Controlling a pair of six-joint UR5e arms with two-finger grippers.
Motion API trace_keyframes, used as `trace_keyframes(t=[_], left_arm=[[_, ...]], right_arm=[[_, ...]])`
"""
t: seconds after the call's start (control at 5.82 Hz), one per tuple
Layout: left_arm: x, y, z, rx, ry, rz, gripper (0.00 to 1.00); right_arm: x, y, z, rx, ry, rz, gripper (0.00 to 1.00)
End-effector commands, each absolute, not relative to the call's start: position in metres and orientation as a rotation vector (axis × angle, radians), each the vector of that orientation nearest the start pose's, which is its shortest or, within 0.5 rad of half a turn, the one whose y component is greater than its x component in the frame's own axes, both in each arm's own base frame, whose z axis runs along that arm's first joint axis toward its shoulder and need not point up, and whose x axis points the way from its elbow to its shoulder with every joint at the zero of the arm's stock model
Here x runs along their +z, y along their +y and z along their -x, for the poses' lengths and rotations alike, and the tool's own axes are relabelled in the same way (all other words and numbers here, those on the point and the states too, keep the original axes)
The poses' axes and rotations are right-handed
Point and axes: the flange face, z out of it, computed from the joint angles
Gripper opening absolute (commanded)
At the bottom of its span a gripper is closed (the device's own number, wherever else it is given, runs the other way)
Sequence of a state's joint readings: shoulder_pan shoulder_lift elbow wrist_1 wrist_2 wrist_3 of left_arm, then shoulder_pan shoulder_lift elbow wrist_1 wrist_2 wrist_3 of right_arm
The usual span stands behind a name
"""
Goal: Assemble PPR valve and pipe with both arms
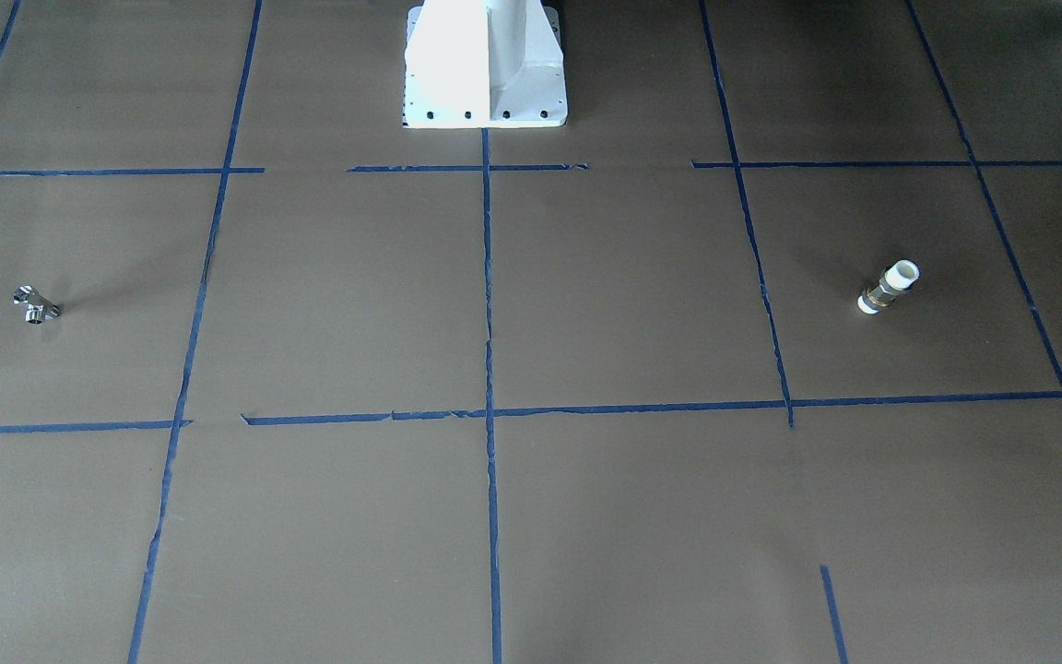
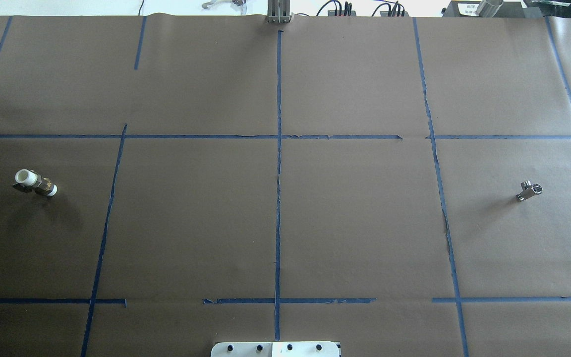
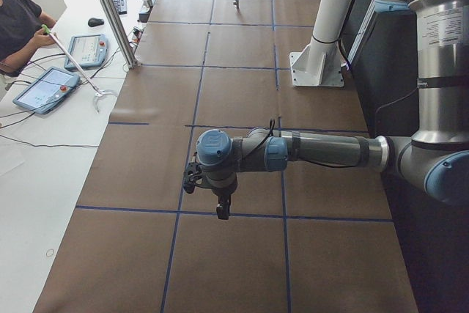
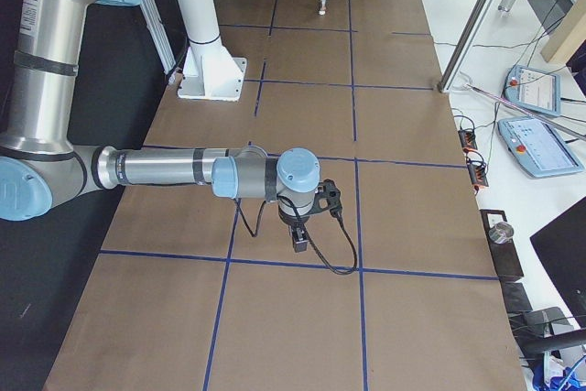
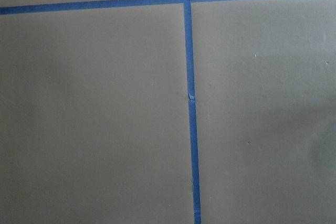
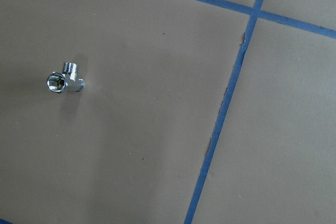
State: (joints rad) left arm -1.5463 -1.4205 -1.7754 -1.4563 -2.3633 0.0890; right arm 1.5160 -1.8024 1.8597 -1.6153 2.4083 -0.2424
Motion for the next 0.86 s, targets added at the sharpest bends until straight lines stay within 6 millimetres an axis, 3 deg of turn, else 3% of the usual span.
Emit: trace_keyframes(t=[0.0,0.69], left_arm=[[0.636,-0.424,0.049,0.105,0.793,0.014,1.00],[0.622,-0.425,0.049,0.113,0.781,-0.004,1.00]], right_arm=[[0.621,-0.396,-0.038,-0.284,-0.836,-0.087,1.00],[0.620,-0.394,-0.037,-0.294,-0.840,-0.092,1.00]])
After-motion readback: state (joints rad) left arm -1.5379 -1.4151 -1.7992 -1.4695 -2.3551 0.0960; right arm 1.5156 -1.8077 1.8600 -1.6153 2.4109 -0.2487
